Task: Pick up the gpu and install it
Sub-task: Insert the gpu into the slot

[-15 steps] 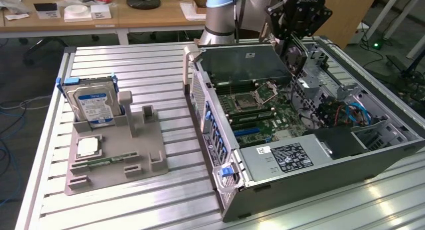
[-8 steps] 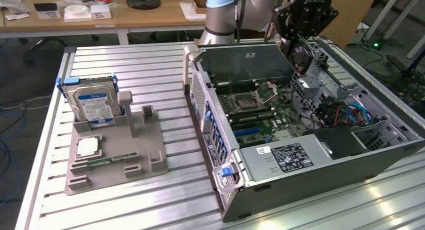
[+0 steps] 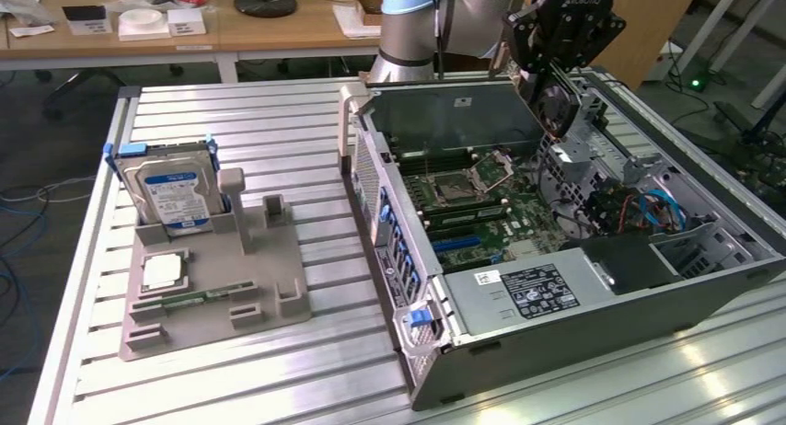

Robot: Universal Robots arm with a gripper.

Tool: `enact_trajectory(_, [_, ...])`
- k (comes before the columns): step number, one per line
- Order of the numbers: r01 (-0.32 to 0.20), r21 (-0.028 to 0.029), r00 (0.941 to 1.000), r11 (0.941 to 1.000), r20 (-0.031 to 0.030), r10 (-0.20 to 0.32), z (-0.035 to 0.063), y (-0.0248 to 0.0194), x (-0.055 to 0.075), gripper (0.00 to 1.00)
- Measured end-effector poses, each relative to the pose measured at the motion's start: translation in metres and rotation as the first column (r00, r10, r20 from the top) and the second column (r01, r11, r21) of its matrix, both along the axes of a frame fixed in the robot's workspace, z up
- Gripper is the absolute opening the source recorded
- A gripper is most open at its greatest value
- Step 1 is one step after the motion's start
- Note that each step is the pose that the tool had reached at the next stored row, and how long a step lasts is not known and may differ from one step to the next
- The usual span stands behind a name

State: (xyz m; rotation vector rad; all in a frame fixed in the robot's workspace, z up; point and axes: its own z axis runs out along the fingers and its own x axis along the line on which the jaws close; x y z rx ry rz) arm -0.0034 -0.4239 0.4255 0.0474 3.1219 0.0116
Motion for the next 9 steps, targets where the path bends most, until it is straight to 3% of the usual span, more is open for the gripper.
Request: enact_trajectory(9, [-0.027,0.0001,0.9996,0.9996,0.0,0.027,0.0,0.0,0.0,0.28])
